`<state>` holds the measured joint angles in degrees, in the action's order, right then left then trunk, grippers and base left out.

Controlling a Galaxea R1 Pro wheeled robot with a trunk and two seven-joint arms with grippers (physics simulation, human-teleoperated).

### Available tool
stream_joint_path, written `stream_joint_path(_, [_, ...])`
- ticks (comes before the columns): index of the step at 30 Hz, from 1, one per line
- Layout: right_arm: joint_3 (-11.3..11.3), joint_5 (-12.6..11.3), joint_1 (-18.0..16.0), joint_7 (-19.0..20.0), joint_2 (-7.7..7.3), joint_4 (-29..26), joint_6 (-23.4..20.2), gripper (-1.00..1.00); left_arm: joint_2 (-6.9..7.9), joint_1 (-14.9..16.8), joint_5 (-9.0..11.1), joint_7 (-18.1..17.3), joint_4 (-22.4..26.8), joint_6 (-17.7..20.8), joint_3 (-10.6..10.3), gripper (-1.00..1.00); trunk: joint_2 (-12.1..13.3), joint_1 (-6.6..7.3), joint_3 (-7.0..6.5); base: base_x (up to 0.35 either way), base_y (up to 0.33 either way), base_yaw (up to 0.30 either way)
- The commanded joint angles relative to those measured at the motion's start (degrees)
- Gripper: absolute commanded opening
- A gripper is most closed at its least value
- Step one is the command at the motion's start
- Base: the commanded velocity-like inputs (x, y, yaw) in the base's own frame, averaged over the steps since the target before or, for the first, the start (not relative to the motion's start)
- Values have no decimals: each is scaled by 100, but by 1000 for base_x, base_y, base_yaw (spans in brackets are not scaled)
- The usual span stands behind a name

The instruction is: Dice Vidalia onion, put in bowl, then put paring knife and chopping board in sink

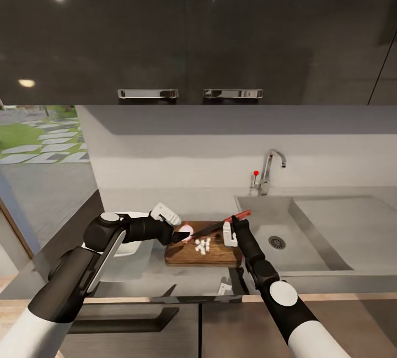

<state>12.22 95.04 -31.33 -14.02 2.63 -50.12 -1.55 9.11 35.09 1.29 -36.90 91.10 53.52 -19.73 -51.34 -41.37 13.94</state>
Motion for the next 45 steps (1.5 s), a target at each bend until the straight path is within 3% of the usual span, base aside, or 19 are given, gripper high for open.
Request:
stream_joint_path(1, [-1, 59, -4, -22, 1, 3, -15, -100, 3, 6, 12, -2, 4, 36, -4, 100, -6, -1, 8, 0, 0, 0])
stream_joint_path(17, [-1, 59, -2, -22, 1, 3, -15, -100, 3, 6, 12, -1, 4, 36, -4, 100, -6, -1, 8, 0, 0, 0])
stream_joint_path(28, [-1, 59, -3, -22, 1, 3, -16, -100, 3, 6, 10, -1, 4, 36, -4, 100, 435, 241, -190, 0, 0, 0])
stream_joint_path(45, [-1, 59, -3, -22, 1, 3, -14, -100, 47, 6, 3, -1, 4, 10, 31, 100, 435, 241, -190, 5, 29, 0])
